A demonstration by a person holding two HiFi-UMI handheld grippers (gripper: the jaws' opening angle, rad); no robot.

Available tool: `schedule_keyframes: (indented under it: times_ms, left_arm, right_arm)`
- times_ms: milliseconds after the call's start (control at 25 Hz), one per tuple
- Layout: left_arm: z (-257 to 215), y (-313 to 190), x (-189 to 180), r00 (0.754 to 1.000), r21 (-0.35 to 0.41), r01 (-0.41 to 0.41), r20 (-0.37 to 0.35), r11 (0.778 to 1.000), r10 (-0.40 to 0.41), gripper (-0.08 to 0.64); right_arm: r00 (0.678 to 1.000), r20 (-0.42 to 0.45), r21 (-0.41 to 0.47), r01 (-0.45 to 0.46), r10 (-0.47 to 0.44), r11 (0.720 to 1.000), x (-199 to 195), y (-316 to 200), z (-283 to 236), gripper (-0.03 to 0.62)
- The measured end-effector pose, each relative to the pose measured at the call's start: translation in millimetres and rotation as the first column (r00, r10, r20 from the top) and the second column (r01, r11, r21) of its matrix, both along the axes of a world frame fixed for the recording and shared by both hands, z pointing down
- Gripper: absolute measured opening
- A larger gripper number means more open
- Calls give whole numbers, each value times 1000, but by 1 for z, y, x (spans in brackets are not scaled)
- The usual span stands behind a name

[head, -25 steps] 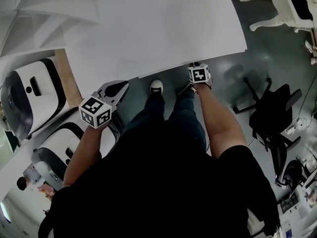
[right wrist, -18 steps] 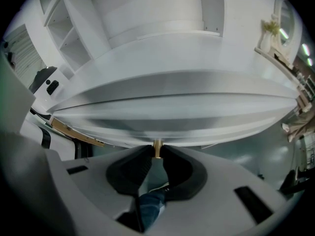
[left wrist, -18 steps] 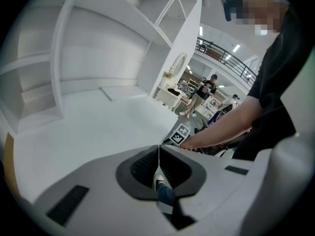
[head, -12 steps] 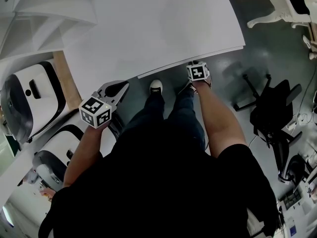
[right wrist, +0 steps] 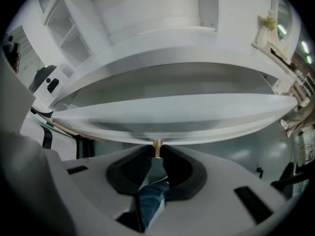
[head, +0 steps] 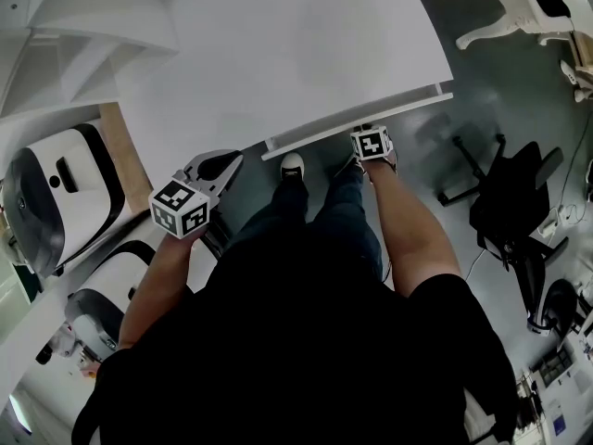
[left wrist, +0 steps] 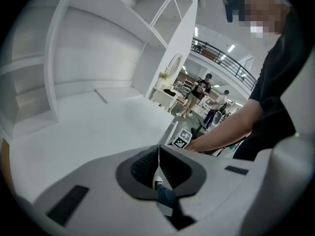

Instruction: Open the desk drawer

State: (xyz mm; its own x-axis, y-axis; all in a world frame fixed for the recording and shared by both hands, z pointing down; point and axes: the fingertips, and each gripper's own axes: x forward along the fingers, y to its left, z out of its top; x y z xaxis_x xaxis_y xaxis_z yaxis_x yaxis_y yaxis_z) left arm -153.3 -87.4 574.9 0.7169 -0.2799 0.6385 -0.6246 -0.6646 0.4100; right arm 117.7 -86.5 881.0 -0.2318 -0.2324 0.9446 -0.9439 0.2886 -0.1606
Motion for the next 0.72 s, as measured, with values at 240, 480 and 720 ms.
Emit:
schedule_keyframes:
  times_ms: [240,480,720]
  left_arm:
    - [0,4,10,999,0,-35,-3,999,35,12]
    - [-3,5,17,998,7,-63,-5,998,63,12]
    - [-4,10,27,996,10,-91,-7,996,91,12]
  right_arm:
    - [1000,6,-17,-15,15,1000,5,21,1,72]
    - [1000,11,-27,-18,18,999,10,41,1,72]
    - [999,26,-40,-28,30,999,15,60,1,72]
